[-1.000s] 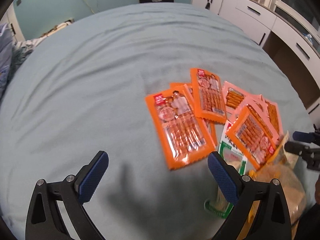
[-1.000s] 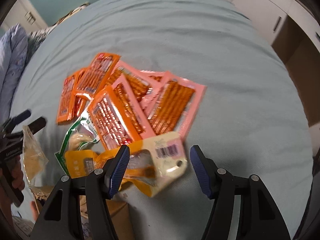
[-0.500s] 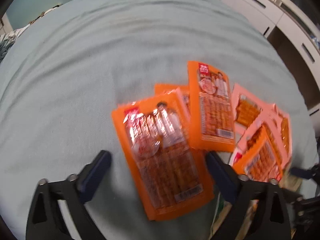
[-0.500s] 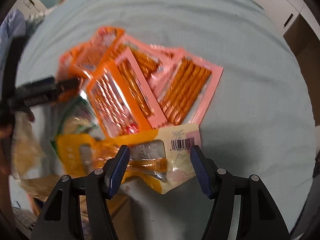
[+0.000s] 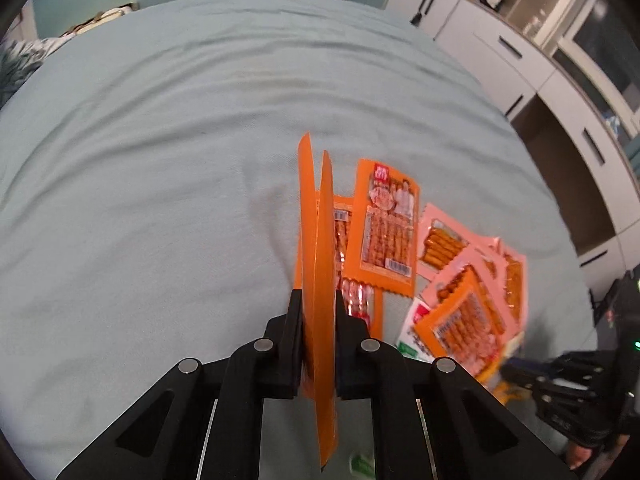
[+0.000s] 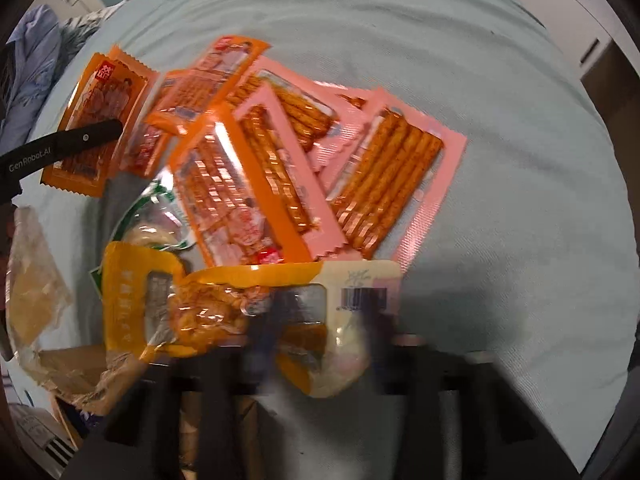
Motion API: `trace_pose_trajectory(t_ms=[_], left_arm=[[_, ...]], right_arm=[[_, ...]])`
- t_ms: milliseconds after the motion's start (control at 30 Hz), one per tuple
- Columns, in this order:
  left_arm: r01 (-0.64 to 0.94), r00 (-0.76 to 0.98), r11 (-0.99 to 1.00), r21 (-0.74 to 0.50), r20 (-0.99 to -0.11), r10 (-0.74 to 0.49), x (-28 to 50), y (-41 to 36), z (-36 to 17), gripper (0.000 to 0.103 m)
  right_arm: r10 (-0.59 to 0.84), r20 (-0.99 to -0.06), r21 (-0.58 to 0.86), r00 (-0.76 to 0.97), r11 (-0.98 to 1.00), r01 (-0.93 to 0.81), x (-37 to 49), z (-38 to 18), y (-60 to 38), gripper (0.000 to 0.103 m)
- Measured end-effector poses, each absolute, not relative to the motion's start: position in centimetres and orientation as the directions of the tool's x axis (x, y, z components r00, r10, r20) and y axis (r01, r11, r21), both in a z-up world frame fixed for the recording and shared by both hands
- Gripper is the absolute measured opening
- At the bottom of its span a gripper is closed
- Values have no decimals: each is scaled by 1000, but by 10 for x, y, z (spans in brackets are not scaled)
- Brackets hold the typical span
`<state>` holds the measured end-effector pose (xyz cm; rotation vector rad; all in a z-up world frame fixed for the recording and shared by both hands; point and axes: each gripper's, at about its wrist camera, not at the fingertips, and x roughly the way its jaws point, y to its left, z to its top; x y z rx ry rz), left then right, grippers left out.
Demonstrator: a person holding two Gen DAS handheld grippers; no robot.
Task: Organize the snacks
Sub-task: 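Carry the orange pack into the box with the left tool while the right tool grasps a yellow snack bag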
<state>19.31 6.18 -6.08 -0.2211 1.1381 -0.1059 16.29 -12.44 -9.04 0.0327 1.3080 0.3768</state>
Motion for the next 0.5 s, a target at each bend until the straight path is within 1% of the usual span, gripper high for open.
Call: trace_pose_trajectory(t_ms=[33, 133, 200, 267, 433, 500], left_arm=[[-33, 430, 972, -231, -881, -195, 185, 64, -51, 11], [-30, 470, 972, -235, -861, -193, 160, 73, -23, 10], [-13, 498, 971, -237, -844, -199, 149, 75, -4, 11], [16, 536, 969, -246, -816, -216, 132, 72, 19, 11], [104, 568, 939, -328, -755, -327, 73, 61, 52, 11], [139, 573, 936, -324, -744, -343, 53, 57, 59, 11]], right_arm=[[315, -930, 266, 191, 933, -243, 163, -93, -125, 5], [330, -922, 281, 203, 931, -234, 161, -94, -127, 3], [348, -914, 304, 211, 928, -214, 158, -90, -135, 0], [373, -897, 335, 236, 923, -187, 157, -87, -146, 0], [418, -845, 396, 334, 908, -134, 151, -63, -174, 0], [420, -826, 410, 377, 905, -111, 145, -54, -183, 0]])
